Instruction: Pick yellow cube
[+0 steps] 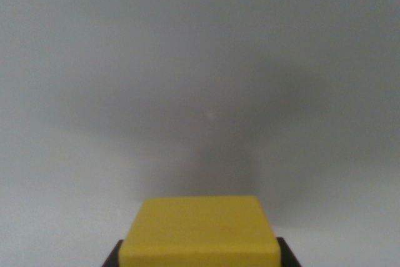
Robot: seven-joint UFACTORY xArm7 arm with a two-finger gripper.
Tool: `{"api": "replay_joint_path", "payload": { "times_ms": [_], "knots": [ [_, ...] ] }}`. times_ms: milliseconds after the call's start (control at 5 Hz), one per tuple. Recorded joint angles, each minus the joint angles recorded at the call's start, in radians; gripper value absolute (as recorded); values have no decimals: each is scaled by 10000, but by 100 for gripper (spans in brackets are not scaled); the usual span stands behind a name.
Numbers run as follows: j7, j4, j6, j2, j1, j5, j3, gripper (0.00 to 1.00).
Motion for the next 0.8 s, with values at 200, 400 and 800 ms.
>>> {"api": "replay_joint_path", "payload": {
  "times_ms": [200,400,800],
  "knots": [
    [-4,198,333,-135,0,2,1,100],
    [-4,198,333,-135,0,2,1,100],
    [-9,413,695,-282,1,5,2,100]
  ]
}}
